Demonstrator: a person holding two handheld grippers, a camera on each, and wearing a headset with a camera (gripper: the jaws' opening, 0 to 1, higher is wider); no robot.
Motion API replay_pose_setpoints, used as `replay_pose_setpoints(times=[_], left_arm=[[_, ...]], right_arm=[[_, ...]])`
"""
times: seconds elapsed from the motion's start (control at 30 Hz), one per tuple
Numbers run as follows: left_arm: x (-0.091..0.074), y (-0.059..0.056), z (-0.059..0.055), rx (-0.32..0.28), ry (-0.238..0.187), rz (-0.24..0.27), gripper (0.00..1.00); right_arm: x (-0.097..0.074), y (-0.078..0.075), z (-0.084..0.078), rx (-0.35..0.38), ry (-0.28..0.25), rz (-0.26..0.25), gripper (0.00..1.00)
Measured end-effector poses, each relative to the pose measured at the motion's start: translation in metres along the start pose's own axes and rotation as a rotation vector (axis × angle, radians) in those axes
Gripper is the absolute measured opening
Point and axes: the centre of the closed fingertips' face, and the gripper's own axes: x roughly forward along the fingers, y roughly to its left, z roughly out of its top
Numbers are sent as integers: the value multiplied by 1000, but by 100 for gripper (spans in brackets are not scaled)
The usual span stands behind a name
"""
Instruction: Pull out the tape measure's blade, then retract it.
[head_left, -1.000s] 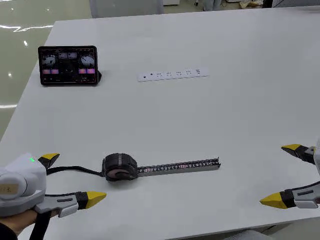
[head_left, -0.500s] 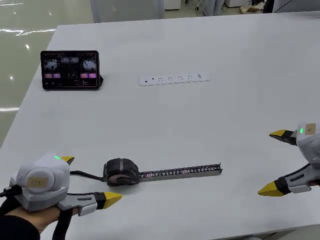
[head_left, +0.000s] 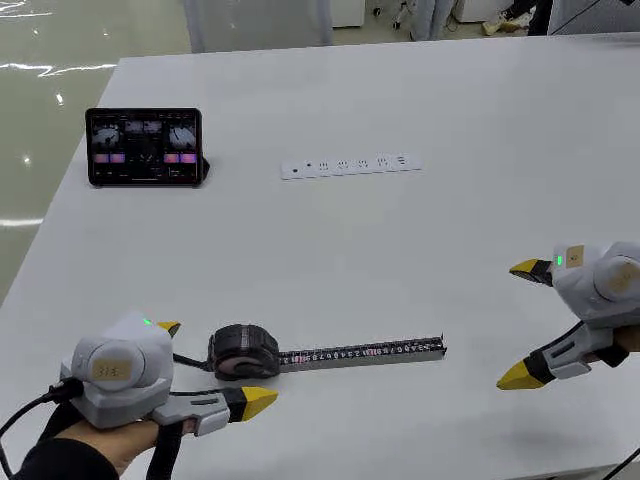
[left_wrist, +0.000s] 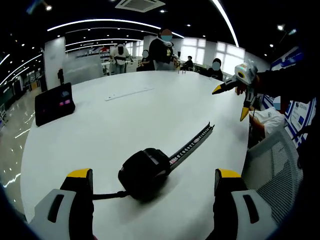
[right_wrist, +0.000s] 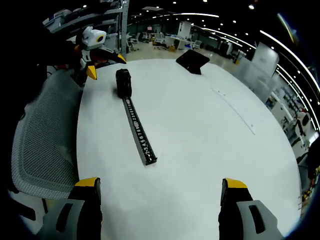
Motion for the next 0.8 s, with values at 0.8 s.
replay_pose_setpoints(times=[0.8], left_arm=[[19,19,8,-210,-84,245,99]], right_arm=[[48,0,5,-95,87,101,99]])
